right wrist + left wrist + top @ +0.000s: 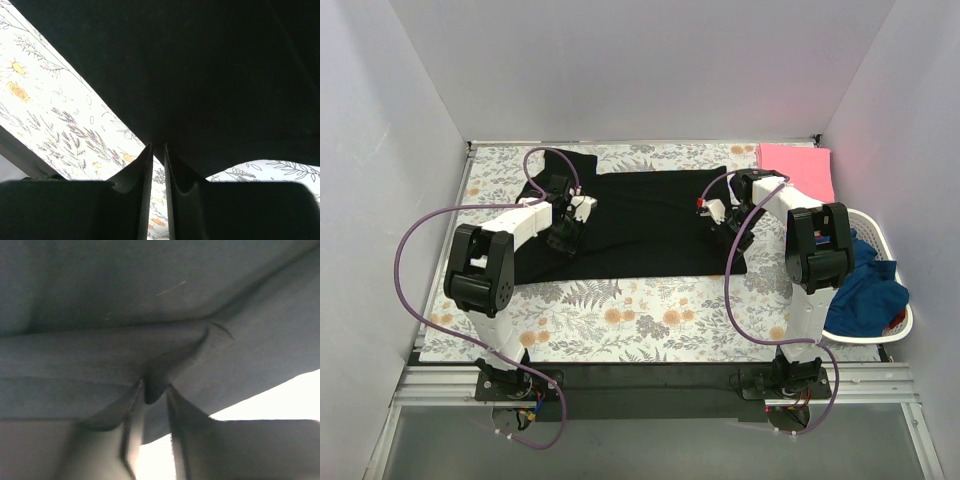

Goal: Fold and stack the t-shirts
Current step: Fold the tshirt

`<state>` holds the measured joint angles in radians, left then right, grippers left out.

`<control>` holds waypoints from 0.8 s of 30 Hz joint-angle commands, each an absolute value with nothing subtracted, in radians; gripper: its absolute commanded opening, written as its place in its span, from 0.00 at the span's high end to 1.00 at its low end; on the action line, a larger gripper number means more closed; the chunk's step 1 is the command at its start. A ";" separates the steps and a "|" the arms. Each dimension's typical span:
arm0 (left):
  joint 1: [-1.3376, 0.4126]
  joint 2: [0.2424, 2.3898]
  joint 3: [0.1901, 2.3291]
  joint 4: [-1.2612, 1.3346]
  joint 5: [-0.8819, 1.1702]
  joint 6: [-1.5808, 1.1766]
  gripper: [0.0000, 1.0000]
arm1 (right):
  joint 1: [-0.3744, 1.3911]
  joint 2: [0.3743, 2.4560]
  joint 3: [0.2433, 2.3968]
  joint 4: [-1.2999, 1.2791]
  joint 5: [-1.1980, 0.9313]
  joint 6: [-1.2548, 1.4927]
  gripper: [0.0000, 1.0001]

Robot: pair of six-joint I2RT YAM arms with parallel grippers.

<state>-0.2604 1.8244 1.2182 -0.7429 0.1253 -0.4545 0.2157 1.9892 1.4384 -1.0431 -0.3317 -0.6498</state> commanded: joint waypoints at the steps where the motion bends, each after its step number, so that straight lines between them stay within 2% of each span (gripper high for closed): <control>1: -0.271 1.818 1.275 -0.741 0.051 -0.404 0.86 | 0.213 1.987 1.430 -1.037 -0.334 -0.647 0.80; 3: -0.275 1.838 1.318 -0.747 0.037 -0.399 0.98 | 0.213 1.987 1.427 -1.037 -0.333 -0.650 0.80; 4: -0.276 1.844 1.334 -0.746 0.035 -0.393 1.00 | 0.212 1.987 1.427 -1.037 -0.330 -0.650 0.81; 13: -0.325 1.956 1.532 -0.709 -0.060 -0.307 1.00 | 0.212 1.976 1.404 -1.032 -0.321 -0.663 0.82; 15: -0.336 1.986 1.552 -0.658 -0.090 -0.281 0.91 | 0.213 1.976 1.402 -1.034 -0.324 -0.661 0.82; 16: -0.342 1.994 1.572 -0.646 -0.097 -0.275 0.83 | 0.213 1.976 1.402 -1.035 -0.324 -0.661 0.82; 17: -0.344 2.002 1.588 -0.634 -0.095 -0.273 0.71 | 0.213 1.976 1.402 -1.035 -0.322 -0.661 0.82; 18: -0.344 2.008 1.601 -0.635 -0.091 -0.272 0.66 | 0.213 1.974 1.401 -1.037 -0.321 -0.661 0.82; 21: -0.345 1.981 1.605 -0.624 -0.075 -0.275 0.62 | 0.213 1.971 1.401 -1.037 -0.316 -0.664 0.83; 24: -0.341 1.870 1.504 -0.585 -0.040 -0.278 0.61 | 0.212 1.970 1.401 -1.037 -0.321 -0.664 0.83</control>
